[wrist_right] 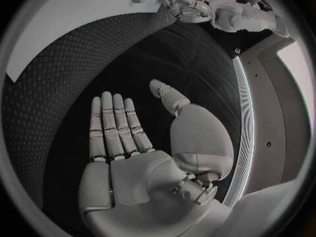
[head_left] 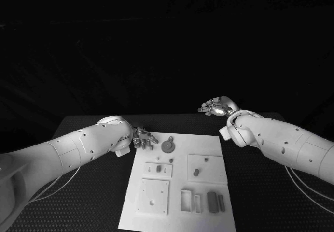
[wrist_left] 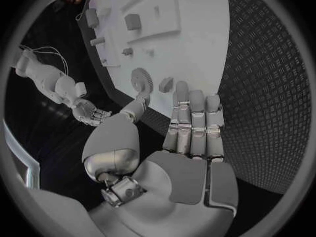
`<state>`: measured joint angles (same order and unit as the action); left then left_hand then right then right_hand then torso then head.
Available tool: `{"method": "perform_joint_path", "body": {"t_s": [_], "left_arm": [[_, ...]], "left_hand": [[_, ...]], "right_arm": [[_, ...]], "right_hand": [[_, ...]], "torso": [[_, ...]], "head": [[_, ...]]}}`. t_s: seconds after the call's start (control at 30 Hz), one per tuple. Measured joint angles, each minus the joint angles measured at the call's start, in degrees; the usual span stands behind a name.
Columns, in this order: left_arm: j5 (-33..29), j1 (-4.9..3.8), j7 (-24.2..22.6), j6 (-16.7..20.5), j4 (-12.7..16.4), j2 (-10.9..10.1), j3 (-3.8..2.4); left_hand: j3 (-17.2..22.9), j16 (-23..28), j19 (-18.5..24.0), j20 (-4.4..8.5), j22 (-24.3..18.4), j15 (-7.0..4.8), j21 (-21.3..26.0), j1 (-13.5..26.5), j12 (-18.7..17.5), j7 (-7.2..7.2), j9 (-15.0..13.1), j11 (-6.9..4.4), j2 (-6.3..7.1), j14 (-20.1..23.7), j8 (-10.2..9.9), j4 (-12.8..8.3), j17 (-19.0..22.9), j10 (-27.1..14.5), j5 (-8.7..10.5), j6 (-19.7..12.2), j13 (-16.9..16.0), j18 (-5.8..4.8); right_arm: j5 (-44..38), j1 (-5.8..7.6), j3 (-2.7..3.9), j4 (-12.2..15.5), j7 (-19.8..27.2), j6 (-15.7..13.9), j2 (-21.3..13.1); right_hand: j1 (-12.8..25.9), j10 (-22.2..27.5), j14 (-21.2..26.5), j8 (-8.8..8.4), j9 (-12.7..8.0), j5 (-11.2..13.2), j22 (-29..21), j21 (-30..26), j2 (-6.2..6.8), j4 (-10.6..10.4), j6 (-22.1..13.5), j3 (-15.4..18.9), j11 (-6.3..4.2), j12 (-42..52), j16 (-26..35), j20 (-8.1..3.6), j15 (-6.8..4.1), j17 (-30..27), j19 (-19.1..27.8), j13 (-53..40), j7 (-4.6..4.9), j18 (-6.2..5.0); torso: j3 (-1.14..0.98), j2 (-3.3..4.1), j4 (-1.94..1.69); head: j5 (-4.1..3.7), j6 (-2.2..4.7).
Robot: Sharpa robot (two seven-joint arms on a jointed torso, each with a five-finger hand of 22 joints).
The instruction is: Assemble the parts on the task board
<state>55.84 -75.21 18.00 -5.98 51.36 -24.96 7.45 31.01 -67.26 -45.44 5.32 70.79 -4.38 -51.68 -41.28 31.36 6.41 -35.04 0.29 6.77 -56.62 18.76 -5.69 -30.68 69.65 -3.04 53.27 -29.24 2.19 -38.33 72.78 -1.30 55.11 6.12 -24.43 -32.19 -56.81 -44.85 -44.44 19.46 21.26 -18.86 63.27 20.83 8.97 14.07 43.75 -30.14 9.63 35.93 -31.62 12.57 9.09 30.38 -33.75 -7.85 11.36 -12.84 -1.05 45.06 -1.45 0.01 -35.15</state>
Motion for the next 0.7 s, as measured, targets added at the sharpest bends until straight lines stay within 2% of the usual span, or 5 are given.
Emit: {"method": "perform_joint_path", "body": {"t_s": [0.23,0.7], "left_arm": [[-0.1,0.11,0.0,-1.0,0.3,0.1,0.05],[0.0,0.1,0.2,-1.5,0.3,-0.1,0.05]], "left_hand": [[-0.4,0.0,0.0,0.0,0.4,0.0,0.0,-1.6,-0.9,-0.5,1.3,-0.49,-1.62,0.0,0.6,-1.7,-0.1,0.9,0.0,2.1,0.1,0.03],[-0.7,0.0,0.0,-0.01,0.7,-0.01,0.0,-2.7,-1.2,-0.99,1.4,-0.7,-2.72,-0.4,0.8,-3.3,-0.3,1.5,0.0,3.4,-0.1,0.51]], "right_arm": [[0.0,0.0,0.0,0.0,0.0,0.0,0.0],[-0.1,0.0,0.01,0.0,0.0,0.0,0.1]], "right_hand": [[0.0,0.0,0.0,0.0,0.0,0.0,0.0,0.0,0.0,0.0,0.0,0.0,0.0,0.0,0.0,0.0,0.0,-0.1,0.0,0.1,0.0,0.0],[0.0,0.0,0.0,0.0,0.0,0.0,0.1,0.0,0.0,0.0,0.0,0.0,0.0,0.0,0.0,0.0,0.0,-0.1,0.0,0.2,0.0,0.0]], "torso": [[0.02,0.0,0.01],[0.02,0.02,0.07]], "head": [[-0.01,0.02],[0.07,-0.06]]}}
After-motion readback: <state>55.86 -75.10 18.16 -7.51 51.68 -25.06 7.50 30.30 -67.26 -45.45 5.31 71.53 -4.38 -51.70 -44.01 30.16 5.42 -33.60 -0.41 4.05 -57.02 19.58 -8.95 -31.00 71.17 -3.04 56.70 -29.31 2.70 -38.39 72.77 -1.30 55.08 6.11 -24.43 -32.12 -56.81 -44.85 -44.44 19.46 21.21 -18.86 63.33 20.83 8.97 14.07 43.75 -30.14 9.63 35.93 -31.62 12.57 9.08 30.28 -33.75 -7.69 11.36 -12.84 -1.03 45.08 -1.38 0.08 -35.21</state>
